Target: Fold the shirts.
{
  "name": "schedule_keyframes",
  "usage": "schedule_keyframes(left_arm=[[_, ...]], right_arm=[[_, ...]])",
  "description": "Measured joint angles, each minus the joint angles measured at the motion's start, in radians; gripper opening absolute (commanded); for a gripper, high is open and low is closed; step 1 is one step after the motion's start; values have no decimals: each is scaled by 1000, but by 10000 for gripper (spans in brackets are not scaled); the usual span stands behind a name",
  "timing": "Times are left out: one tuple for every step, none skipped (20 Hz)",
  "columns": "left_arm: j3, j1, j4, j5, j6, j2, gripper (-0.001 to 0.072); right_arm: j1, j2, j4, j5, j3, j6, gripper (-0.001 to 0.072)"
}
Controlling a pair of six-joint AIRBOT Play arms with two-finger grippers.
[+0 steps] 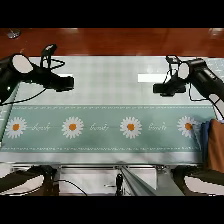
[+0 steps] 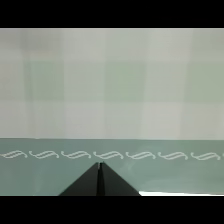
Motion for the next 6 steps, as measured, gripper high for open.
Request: schedule_keyframes(left_arm=[[0, 0, 1, -3, -2, 0, 37], [0, 1, 1, -2, -2, -1, 36], [0, 1, 2, -3, -2, -2, 37], [0, 1, 3, -3, -2, -2, 37], [0, 1, 3, -3, -2, -3, 37], [0, 1, 3, -3, -2, -3, 37]], right_arm=[[1, -1, 0, 0, 0, 1, 20], [1, -2, -2, 1, 0, 3, 20], [2, -3, -5, 1, 0, 3, 20], [2, -3, -4, 2, 0, 3, 20], [2, -3, -4, 1, 0, 4, 20], [2, -4, -5, 2, 0, 4, 20]])
